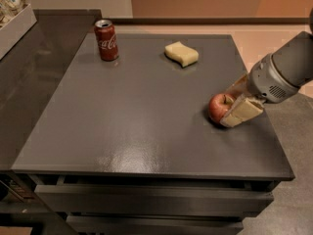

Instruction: Pick apple

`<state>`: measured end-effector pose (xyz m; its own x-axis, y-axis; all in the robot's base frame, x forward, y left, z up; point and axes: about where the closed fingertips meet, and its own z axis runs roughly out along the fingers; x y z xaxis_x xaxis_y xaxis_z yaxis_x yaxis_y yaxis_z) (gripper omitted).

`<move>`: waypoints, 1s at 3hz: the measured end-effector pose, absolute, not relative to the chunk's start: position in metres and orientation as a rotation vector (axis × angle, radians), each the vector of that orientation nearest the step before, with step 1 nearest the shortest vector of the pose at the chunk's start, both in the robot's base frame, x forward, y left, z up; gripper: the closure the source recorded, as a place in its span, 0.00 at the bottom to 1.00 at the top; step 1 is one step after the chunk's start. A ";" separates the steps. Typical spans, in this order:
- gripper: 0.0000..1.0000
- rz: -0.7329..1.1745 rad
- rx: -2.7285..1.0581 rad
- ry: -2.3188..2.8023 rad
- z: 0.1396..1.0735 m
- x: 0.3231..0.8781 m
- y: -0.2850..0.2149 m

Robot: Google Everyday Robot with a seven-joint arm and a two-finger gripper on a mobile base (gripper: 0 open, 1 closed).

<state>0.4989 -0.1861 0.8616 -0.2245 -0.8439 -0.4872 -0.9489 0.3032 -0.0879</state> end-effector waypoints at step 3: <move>1.00 0.303 -1.561 1.932 0.991 0.510 -0.140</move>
Offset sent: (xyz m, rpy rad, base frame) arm 0.0135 0.0485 0.1506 0.1131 -0.1796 0.0504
